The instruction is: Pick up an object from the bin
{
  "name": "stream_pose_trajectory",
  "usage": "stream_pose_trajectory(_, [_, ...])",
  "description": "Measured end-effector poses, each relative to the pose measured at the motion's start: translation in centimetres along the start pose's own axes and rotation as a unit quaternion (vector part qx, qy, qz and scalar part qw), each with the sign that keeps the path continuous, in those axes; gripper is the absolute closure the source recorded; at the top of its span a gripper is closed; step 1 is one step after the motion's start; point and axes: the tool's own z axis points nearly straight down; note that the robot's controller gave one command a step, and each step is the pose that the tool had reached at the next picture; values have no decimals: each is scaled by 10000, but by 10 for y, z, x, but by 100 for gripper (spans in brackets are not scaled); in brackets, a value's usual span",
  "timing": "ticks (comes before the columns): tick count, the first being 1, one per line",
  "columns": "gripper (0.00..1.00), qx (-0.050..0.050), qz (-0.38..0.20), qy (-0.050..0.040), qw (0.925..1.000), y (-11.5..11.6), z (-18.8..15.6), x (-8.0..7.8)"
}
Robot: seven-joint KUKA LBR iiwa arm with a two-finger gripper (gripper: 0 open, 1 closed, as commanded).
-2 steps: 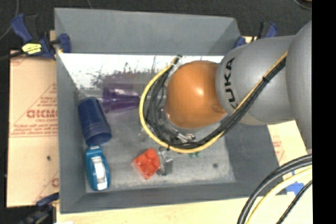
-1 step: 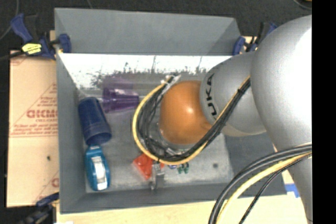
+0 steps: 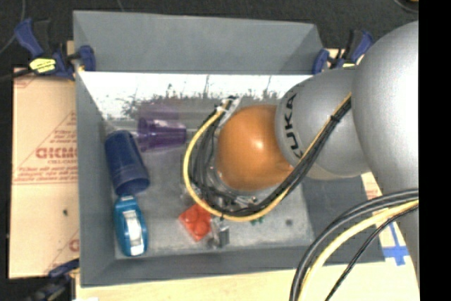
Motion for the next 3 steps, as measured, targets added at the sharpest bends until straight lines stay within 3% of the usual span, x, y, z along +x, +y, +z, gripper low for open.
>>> stream_pose_trajectory(1, [100, -4, 1338, 66, 9910, 6, 2, 2])
stream_pose_trajectory(3, [100, -6, 1339, 74, 9910, 6, -1, 3])
